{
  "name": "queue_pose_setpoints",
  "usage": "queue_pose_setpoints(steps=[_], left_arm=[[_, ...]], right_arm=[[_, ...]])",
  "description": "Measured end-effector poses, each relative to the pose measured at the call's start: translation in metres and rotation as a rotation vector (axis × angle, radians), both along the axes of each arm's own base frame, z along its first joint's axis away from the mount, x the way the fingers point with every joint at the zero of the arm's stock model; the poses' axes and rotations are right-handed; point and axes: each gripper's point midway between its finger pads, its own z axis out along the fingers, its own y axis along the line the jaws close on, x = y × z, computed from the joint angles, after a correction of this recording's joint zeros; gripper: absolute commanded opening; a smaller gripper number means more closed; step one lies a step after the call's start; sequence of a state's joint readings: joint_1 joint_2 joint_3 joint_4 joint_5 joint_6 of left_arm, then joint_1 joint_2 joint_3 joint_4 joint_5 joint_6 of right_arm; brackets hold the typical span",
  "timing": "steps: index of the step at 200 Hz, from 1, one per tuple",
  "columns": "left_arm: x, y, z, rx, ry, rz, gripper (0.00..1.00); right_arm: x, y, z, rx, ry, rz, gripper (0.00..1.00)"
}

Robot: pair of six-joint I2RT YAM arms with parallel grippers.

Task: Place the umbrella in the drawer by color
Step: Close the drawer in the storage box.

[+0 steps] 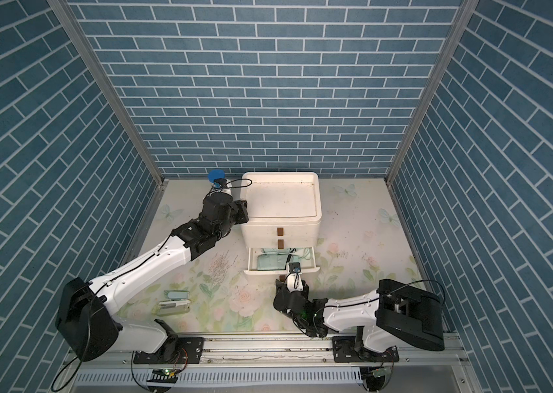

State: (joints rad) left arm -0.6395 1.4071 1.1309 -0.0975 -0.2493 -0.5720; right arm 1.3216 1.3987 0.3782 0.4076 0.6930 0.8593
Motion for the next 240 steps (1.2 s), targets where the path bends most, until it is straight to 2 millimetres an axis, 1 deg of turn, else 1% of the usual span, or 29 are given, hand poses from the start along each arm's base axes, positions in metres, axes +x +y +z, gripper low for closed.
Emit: queue_pose_setpoints(steps=[16, 32, 79, 105, 124, 157, 189, 207, 225, 240], left_arm=[[0.001, -0.001, 0.0, 0.003, 0.004, 0.0, 0.0], [0.001, -0.001, 0.0, 0.005, 0.005, 0.0, 0.0], [0.0, -0.002, 0.0, 0.003, 0.006, 0.007, 0.0], [-0.001, -0.002, 0.0, 0.001, 0.006, 0.009, 0.0], [-0.001, -0.003, 0.0, 0.003, 0.005, 0.012, 0.0], [-0.002, -0.003, 0.0, 0.004, 0.003, 0.018, 0.0], [-0.002, -0.003, -0.001, 0.004, 0.006, 0.023, 0.0], [-0.002, -0.003, -0.001, 0.01, 0.007, 0.028, 0.0], [-0.003, -0.004, -0.001, 0.015, 0.011, 0.032, 0.0], [-0.004, -0.004, -0.001, 0.016, 0.013, 0.035, 0.0]], right_arm=[[0.004, 0.003, 0.005, 0.001, -0.028, 0.011, 0.55], [0.013, 0.002, 0.006, -0.007, -0.047, 0.005, 0.53], [0.045, -0.007, -0.002, -0.058, -0.087, -0.043, 0.48], [0.06, -0.005, -0.006, -0.102, -0.115, -0.054, 0.46], [0.068, -0.003, -0.005, -0.119, -0.146, -0.062, 0.46], [0.08, -0.006, -0.007, -0.14, -0.19, -0.087, 0.44], [0.091, -0.012, -0.01, -0.168, -0.222, -0.113, 0.44], [0.097, -0.012, -0.01, -0.183, -0.232, -0.116, 0.44], [0.101, -0.011, -0.008, -0.194, -0.243, -0.118, 0.47], [0.103, -0.01, -0.007, -0.196, -0.246, -0.117, 0.5]])
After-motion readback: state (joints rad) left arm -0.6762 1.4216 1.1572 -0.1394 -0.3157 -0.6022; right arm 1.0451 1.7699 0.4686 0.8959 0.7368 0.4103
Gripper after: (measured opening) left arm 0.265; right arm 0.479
